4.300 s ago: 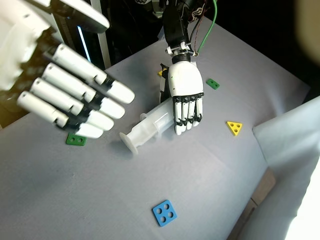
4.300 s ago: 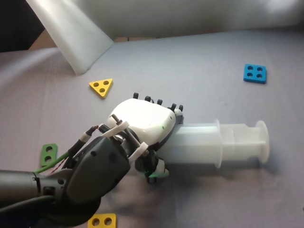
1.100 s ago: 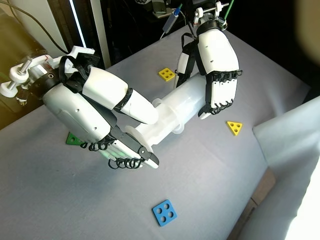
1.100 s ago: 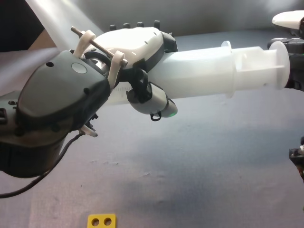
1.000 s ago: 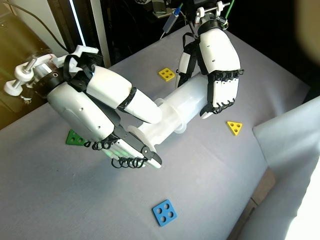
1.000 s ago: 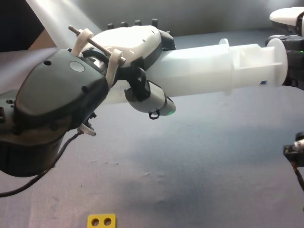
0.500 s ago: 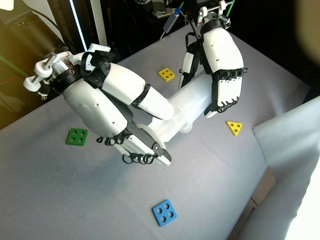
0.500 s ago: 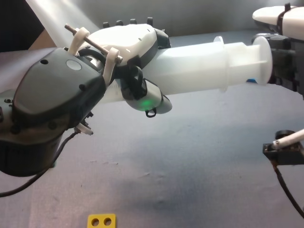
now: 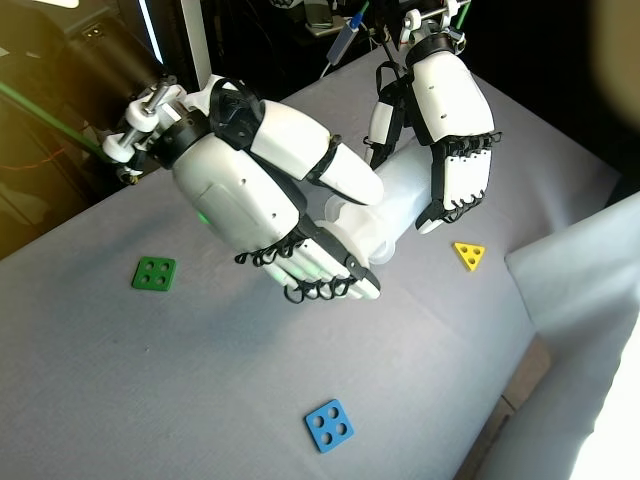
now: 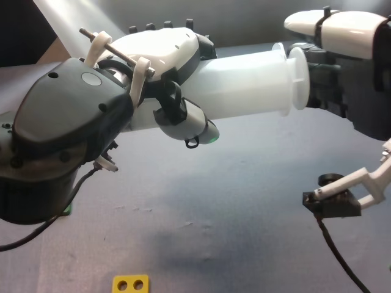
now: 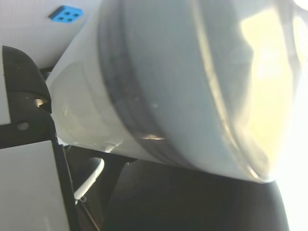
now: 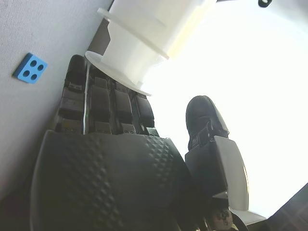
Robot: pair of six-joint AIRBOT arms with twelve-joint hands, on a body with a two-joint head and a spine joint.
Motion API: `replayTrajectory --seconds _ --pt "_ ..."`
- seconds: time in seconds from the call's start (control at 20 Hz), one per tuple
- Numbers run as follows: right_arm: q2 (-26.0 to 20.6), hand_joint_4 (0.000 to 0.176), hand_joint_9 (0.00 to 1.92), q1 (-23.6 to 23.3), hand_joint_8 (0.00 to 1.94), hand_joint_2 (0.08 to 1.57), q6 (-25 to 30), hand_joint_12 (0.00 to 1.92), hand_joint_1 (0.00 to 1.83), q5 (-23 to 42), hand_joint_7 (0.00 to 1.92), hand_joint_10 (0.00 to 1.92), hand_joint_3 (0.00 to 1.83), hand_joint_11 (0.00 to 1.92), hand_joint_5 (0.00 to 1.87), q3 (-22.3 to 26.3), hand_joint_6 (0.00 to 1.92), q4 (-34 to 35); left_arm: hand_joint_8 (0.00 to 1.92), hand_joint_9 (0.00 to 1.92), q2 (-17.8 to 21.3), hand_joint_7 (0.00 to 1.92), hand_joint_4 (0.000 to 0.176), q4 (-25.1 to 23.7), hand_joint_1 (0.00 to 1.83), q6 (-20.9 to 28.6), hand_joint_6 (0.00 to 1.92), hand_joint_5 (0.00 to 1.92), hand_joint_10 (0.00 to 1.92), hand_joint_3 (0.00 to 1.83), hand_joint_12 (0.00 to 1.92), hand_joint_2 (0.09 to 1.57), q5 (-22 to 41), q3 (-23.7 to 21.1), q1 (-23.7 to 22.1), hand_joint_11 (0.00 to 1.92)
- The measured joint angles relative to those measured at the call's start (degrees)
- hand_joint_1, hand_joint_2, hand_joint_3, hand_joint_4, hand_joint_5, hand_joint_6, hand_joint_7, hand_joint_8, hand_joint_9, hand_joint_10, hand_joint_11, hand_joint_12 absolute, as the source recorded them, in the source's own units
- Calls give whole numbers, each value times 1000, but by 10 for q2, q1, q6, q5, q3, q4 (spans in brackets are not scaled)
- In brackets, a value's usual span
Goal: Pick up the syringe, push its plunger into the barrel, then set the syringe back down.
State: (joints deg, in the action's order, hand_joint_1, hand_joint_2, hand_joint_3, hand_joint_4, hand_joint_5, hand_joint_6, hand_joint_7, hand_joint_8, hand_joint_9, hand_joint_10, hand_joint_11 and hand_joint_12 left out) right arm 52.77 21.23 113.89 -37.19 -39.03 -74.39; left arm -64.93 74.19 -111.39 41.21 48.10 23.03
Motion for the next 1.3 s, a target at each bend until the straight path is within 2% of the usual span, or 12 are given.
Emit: replayTrajectory --seconds 0.25,0.3,0.35,0.4,0.5,0.7,0.8,0.9,0.95,1.0,1.1,1.3 --pt "3 0 174 0 4 1312 0 484 0 -2 220 5 0 0 252 -1 4 -2 1681 631 1 687 0 1 1206 -1 1006 840 1552 1 1566 1241 0 0 0 537" --pt "-1 0 174 0 3 1313 0 489 0 1 220 4 0 0 251 0 3 -2 1664 599 1 634 0 1 1299 -1 1076 767 1665 1 1569 1267 0 0 0 530" --pt "-11 0 172 0 0 1311 -3 491 0 12 214 3 0 0 247 0 1 -2 1639 610 1 634 0 0 1320 0 1092 767 1663 0 1562 1265 -2 0 0 544" --pt "-23 0 173 0 1 1311 -8 492 0 22 214 4 0 0 249 1 2 -2 1652 636 1 686 0 0 1231 2 1032 833 1575 0 1552 1243 -4 0 0 560" --pt "-53 0 158 6 0 1309 -33 461 0 50 196 1 0 0 231 5 0 -7 1617 632 0 651 0 -2 1326 4 1069 775 1634 0 1507 1255 -14 0 -5 557" --pt "-112 0 161 30 3 1308 -73 471 0 89 204 2 0 0 237 6 3 -20 1637 617 -6 640 0 -16 1325 14 1104 751 1651 0 1516 1265 -33 -3 -8 540" --pt "-139 0 157 31 1 1307 -95 447 0 110 200 1 0 0 228 6 2 -99 1621 618 -6 656 0 -17 1327 14 1090 764 1637 0 1512 1259 -35 -3 -8 542" --pt "-168 0 159 31 2 1308 -105 443 0 127 202 2 0 0 233 6 4 -139 1624 644 -6 724 0 -18 1219 14 996 851 1492 0 1530 1228 -31 -3 -8 543" --pt "-181 0 175 31 5 1309 -105 481 0 139 220 7 0 0 249 6 7 -168 1625 603 -6 660 0 -19 1304 14 1047 793 1638 1 1535 1255 -30 -3 -8 533" --pt "-198 0 179 24 6 1307 -106 489 0 162 225 8 0 0 250 6 7 -231 1644 582 -6 636 0 -26 1318 14 1077 768 1683 1 1545 1268 -31 -3 -8 525" --pt "-232 0 182 2 7 1307 -106 493 0 216 231 8 0 0 255 6 8 -356 1621 602 -6 649 0 -33 1325 16 1087 769 1661 0 1534 1263 -31 -3 -6 522" --pt "-277 0 185 -28 2 1307 -106 509 0 336 228 6 0 0 256 6 5 -443 1606 614 -6 659 0 -48 1329 22 1062 780 1648 0 1499 1255 -31 -3 6 534"
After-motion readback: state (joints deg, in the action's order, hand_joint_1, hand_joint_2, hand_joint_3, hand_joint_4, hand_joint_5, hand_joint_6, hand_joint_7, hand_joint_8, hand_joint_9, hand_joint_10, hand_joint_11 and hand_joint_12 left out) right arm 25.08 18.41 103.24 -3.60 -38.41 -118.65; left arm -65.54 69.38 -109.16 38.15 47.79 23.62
